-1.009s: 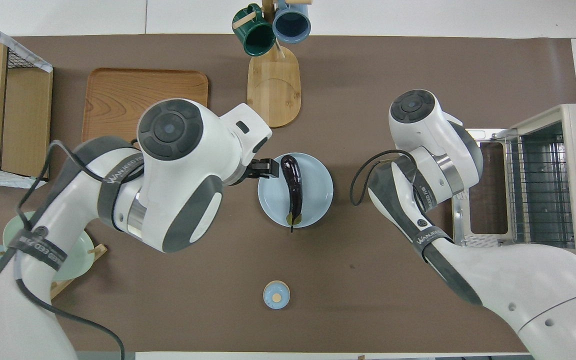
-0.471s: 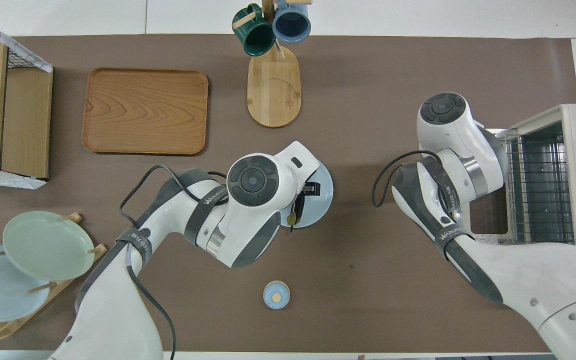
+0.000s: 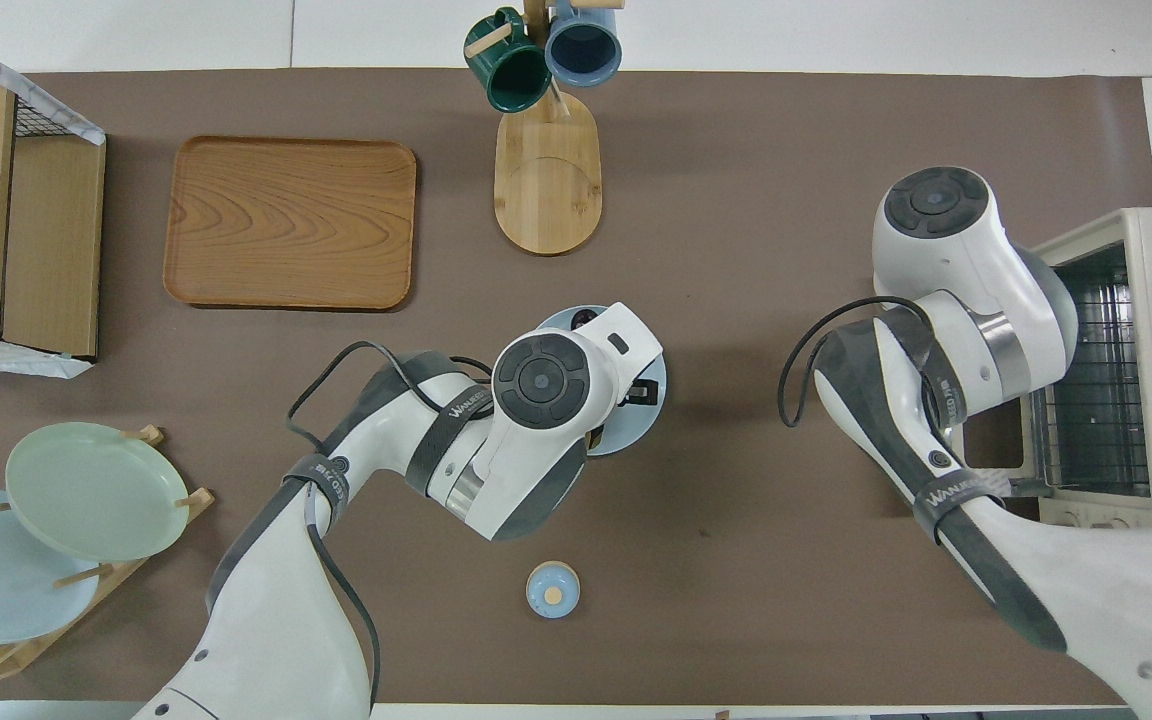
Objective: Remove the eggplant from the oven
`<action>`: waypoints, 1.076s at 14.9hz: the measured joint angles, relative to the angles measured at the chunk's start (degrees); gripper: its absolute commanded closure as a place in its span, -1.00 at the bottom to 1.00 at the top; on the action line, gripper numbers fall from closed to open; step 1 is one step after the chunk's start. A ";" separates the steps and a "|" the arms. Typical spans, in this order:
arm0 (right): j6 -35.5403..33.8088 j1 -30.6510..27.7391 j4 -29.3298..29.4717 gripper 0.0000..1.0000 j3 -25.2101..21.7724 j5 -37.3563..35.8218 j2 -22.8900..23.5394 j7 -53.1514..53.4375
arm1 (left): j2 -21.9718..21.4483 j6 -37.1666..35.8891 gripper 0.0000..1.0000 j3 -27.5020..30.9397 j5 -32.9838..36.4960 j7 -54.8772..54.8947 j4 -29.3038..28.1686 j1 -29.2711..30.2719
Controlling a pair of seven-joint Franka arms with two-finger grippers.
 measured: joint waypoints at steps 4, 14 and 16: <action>-3.68 -4.97 0.53 1.00 -0.26 -0.51 -7.44 -8.22 | 0.88 1.70 -0.98 0.13 0.00 0.00 -0.01 0.01; -13.46 -9.44 5.50 0.46 -0.96 8.57 -17.04 -16.10 | 1.35 2.19 0.79 0.54 0.00 0.07 0.20 0.14; -13.52 -9.42 8.00 0.39 -0.90 14.45 -17.72 -16.10 | 1.36 2.10 1.00 0.56 0.00 0.08 0.43 0.15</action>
